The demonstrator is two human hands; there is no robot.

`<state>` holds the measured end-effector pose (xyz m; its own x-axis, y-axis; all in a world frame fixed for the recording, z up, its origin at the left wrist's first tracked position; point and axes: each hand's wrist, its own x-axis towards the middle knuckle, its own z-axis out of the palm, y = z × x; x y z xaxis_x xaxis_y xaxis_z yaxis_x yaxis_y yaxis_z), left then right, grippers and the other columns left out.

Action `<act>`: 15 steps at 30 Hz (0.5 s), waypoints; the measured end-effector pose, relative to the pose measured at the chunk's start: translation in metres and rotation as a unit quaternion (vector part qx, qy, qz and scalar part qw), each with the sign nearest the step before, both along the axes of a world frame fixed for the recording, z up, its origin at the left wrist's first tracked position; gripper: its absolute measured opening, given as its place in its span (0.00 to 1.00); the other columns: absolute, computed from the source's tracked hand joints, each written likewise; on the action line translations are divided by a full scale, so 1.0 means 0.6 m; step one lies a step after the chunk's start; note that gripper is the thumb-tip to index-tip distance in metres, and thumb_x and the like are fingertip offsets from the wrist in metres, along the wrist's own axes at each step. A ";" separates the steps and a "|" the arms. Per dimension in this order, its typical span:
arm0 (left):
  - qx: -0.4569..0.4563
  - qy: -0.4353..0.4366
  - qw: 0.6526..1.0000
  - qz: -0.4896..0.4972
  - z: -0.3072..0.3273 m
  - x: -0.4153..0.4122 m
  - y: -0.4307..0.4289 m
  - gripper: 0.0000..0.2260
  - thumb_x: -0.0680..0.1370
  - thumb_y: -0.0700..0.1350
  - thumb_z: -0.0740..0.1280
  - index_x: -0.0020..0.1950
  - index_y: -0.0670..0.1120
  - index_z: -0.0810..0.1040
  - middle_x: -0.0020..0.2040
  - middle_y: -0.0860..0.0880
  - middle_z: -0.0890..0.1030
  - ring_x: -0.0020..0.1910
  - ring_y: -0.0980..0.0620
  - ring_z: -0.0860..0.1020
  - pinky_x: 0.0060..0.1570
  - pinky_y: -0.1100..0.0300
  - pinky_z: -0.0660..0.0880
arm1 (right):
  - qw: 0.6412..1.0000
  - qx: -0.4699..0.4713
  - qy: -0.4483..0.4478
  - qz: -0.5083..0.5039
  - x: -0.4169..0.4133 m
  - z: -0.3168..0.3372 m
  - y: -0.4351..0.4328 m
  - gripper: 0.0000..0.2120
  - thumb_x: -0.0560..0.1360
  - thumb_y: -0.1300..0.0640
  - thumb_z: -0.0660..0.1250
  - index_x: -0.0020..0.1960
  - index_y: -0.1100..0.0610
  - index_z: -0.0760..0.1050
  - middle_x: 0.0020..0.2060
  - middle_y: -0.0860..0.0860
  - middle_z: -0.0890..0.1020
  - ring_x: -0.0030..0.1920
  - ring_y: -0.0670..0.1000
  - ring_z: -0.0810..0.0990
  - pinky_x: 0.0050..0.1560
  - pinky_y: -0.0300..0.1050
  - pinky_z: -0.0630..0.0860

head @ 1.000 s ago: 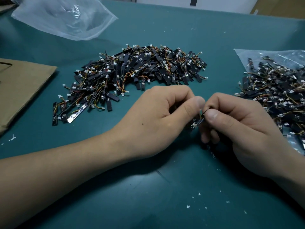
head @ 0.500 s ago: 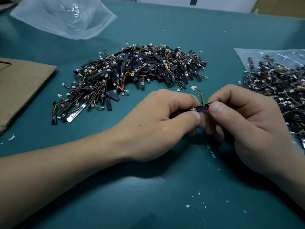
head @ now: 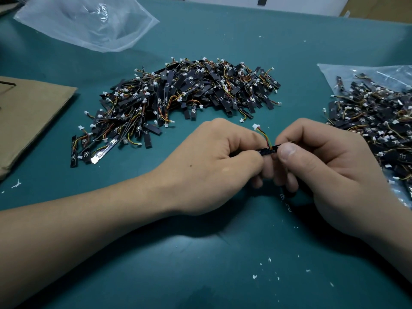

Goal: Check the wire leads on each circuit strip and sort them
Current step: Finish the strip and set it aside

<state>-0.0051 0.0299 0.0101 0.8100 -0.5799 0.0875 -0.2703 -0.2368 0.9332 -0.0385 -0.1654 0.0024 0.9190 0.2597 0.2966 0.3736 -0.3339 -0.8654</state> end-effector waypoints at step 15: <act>-0.024 0.006 1.000 0.008 0.000 0.000 0.000 0.11 0.74 0.39 0.63 0.37 0.45 0.85 0.36 0.45 0.85 0.38 0.48 0.83 0.42 0.49 0.80 | 1.000 -0.014 -0.006 -0.005 0.000 0.001 0.003 0.09 0.80 0.50 0.62 0.43 0.52 0.75 0.31 0.47 0.81 0.28 0.48 0.75 0.32 0.39 0.72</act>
